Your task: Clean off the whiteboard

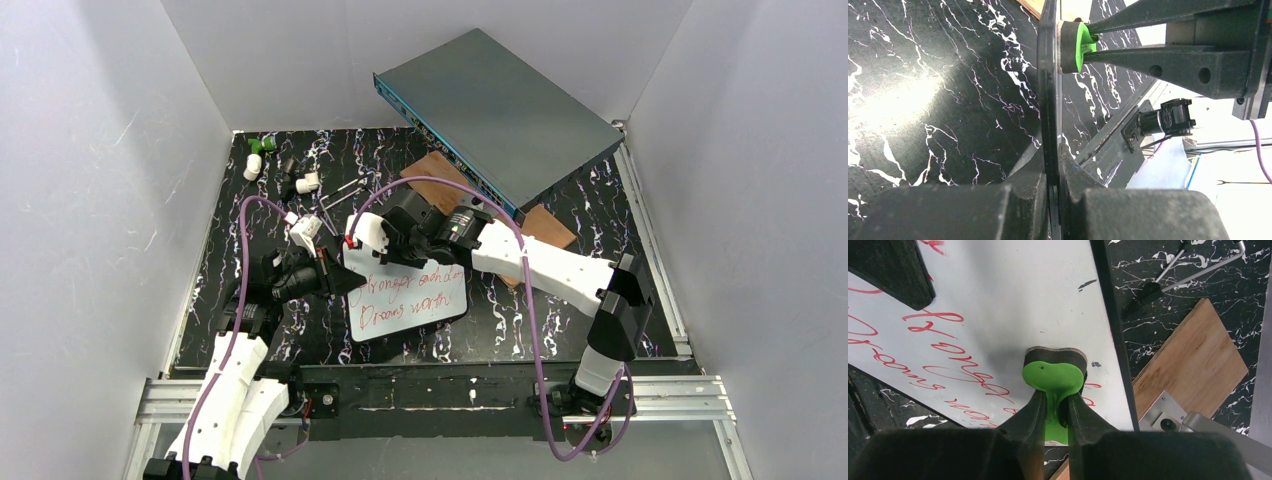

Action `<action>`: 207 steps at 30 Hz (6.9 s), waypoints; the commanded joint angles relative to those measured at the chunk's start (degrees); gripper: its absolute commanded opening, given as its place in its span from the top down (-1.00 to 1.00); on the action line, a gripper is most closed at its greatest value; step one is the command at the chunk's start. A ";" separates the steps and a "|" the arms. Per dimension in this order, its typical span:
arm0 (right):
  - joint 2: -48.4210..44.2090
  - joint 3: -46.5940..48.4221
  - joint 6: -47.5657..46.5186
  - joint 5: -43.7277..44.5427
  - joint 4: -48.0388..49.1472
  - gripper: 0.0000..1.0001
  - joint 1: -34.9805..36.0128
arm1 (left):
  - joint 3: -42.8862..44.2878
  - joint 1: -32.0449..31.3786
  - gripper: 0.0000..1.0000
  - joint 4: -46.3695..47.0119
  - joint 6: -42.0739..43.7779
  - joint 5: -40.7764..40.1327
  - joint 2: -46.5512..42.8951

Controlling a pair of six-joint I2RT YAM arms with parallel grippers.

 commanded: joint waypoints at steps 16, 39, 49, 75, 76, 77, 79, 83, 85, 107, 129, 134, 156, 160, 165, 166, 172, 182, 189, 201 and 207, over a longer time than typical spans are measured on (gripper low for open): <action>0.33 0.30 0.62 -2.98 1.59 0.97 -2.12 | 1.65 -0.57 1.00 -1.82 5.66 1.52 -0.34; -0.77 -0.29 4.01 0.71 4.39 0.97 -5.33 | 1.48 -0.57 1.00 -1.45 5.52 2.45 0.40; 1.02 4.22 4.82 -11.66 -0.65 0.97 -3.64 | 1.43 -0.93 1.00 -1.32 5.35 2.77 0.82; -2.70 -5.61 -2.27 -16.21 -1.92 0.97 -4.40 | 1.39 -1.28 1.00 -1.43 5.52 2.45 0.05; -2.55 -4.78 -2.44 -17.80 -2.91 0.97 -4.06 | 1.38 -1.28 1.00 -1.45 5.52 2.44 0.04; -2.38 -4.11 -2.63 -19.26 -3.69 0.97 -3.60 | 1.36 -1.28 1.00 -1.39 5.52 2.41 0.15; -2.29 -3.02 -2.15 -20.76 -3.97 0.97 -3.31 | 1.43 -1.28 1.00 -1.41 5.51 2.45 0.21; -2.09 -0.95 1.22 -15.91 -0.90 0.97 -3.59 | 1.43 -1.29 1.00 -1.39 5.51 2.45 0.30; -1.71 0.02 2.79 -12.80 0.57 0.97 -4.16 | 1.35 -1.32 1.00 -1.39 5.52 2.51 0.22; -4.41 -8.48 -4.27 -21.37 -1.54 0.97 -4.45 | 1.30 -1.36 1.00 -1.38 5.47 2.49 0.29; -6.34 -14.34 -2.27 -12.39 4.71 0.97 -9.54 | 1.35 -1.45 1.00 -1.39 5.51 2.63 0.17; -5.67 -12.00 -1.86 -16.30 2.51 0.97 -6.37 | 1.27 -1.53 1.00 -1.38 5.52 2.66 0.30; -5.74 -11.09 0.31 -14.66 3.00 0.97 -9.91 | 1.34 -2.07 1.00 -1.39 5.66 2.89 -0.05; -4.41 -7.39 0.62 -18.90 -0.24 0.97 -6.21 | 1.22 -2.15 1.00 -1.34 5.68 2.86 -0.14; -1.81 2.35 4.89 -19.06 -2.05 0.97 -4.63 | 1.11 -2.32 1.00 -1.36 5.78 2.76 0.02; -1.26 3.66 5.57 -16.97 -1.77 0.97 -4.69 | 1.13 -2.32 1.00 -1.26 5.76 2.76 0.02; -0.85 0.43 5.82 -5.22 2.13 0.97 -5.03 | 1.11 -2.59 1.00 -1.32 5.79 2.77 -0.23; -7.01 -14.18 -0.15 -11.61 3.33 0.97 -7.15 | 1.12 -2.77 1.00 -1.29 5.96 2.91 -0.42; -5.59 -7.46 2.93 -16.00 0.90 0.97 -5.94 | 1.08 -2.85 1.00 -1.20 6.04 2.68 -0.49; -8.83 -16.73 2.93 -4.19 8.44 0.97 -11.75 | 0.90 -3.12 1.00 -0.69 6.43 3.08 -0.71; -11.20 -19.58 0.78 -15.60 5.17 0.97 -9.94 | 1.21 -3.23 1.00 0.87 7.17 5.04 0.49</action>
